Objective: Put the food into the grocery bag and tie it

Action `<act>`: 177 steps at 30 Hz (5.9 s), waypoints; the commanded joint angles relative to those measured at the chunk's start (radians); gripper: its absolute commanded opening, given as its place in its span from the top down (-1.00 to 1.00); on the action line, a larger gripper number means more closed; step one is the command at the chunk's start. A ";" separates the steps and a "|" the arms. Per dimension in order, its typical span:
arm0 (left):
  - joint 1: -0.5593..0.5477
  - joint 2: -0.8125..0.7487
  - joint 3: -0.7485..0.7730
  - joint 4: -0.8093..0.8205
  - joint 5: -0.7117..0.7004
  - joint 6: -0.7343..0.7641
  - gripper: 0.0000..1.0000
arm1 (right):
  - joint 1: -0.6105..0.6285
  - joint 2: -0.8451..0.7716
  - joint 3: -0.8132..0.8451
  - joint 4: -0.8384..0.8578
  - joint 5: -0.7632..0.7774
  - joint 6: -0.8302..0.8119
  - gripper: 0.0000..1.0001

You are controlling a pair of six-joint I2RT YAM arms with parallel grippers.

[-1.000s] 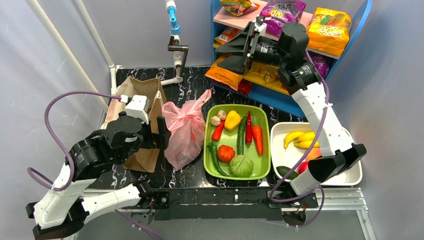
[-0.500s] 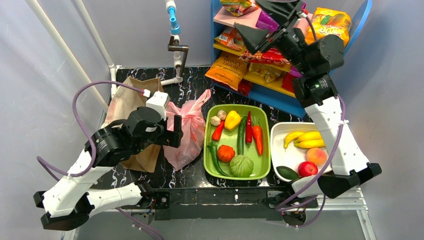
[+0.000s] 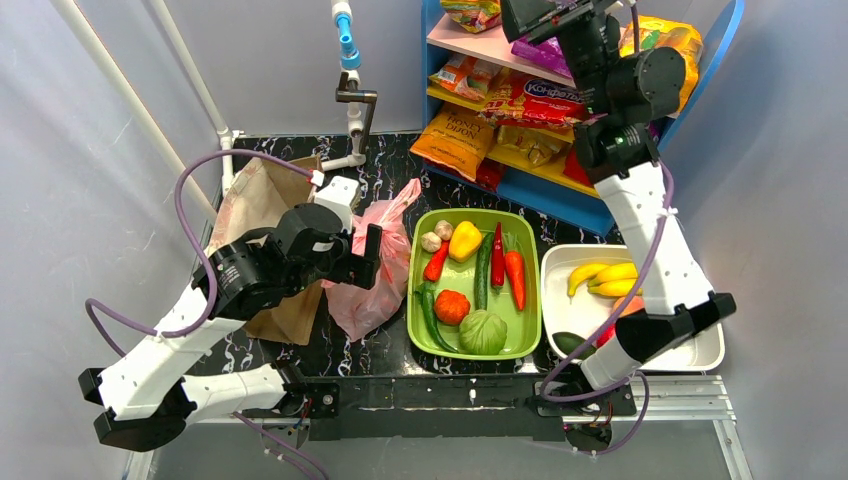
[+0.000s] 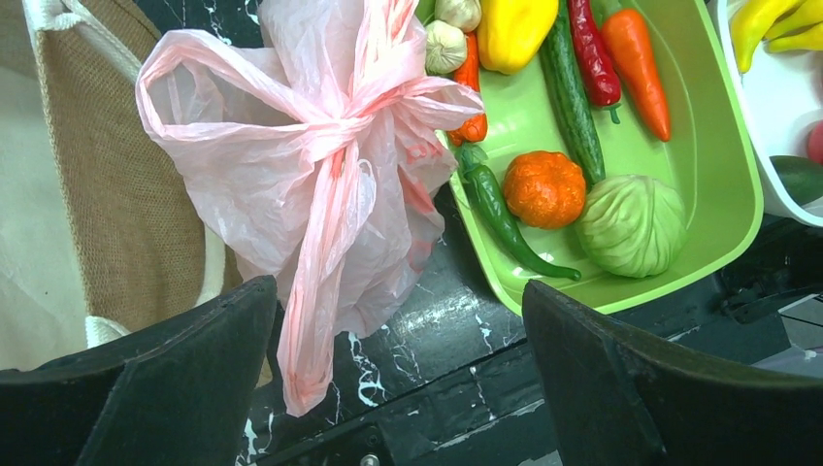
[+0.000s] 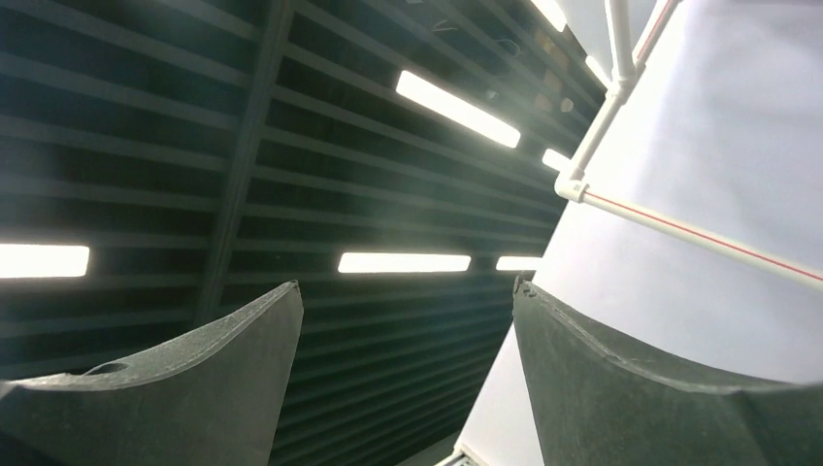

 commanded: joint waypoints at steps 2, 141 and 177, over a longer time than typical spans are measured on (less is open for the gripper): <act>0.006 0.005 0.029 0.019 0.000 0.028 -0.96 | -0.002 0.073 0.120 0.149 0.074 0.187 -0.74; 0.288 1.103 0.691 1.049 0.354 -0.859 1.00 | -0.243 -0.641 -0.304 -1.549 0.413 -1.417 -0.87; 0.389 0.891 0.465 1.073 0.850 -0.933 1.00 | -0.243 -0.647 -0.343 -1.522 0.369 -1.401 -0.84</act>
